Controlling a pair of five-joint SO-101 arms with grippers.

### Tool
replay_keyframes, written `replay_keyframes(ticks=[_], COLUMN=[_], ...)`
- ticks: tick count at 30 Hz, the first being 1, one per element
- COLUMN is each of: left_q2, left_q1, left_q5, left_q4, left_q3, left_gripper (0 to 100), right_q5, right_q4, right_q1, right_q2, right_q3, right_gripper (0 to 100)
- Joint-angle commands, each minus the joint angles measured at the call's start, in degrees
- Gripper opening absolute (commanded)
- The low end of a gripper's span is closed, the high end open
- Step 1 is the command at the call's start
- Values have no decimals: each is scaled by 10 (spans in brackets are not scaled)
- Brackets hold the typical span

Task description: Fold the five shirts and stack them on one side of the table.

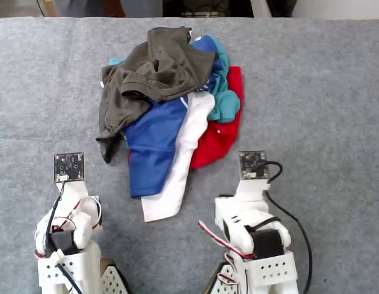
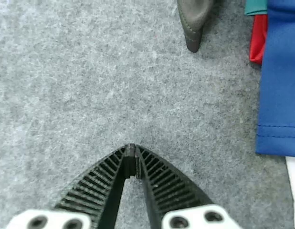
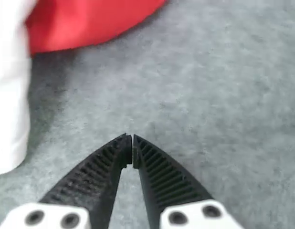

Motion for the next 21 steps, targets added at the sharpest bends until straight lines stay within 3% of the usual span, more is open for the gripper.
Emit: replay_keyframes(ticks=[1, 11, 21], left_q2=[-1, -1, -1], left_q1=[-2, -2, -2], left_q5=[-2, -2, -2], left_q4=[-8, -8, -8], left_q3=[8, 8, 8], left_gripper=[31, 31, 31], right_q5=[12, 128, 126], right_q4=[-43, -247, -521], right_q1=[-13, -14, -18], right_q2=[-49, -47, 44], right_q3=[-36, -253, -261], right_gripper=[15, 16, 15])
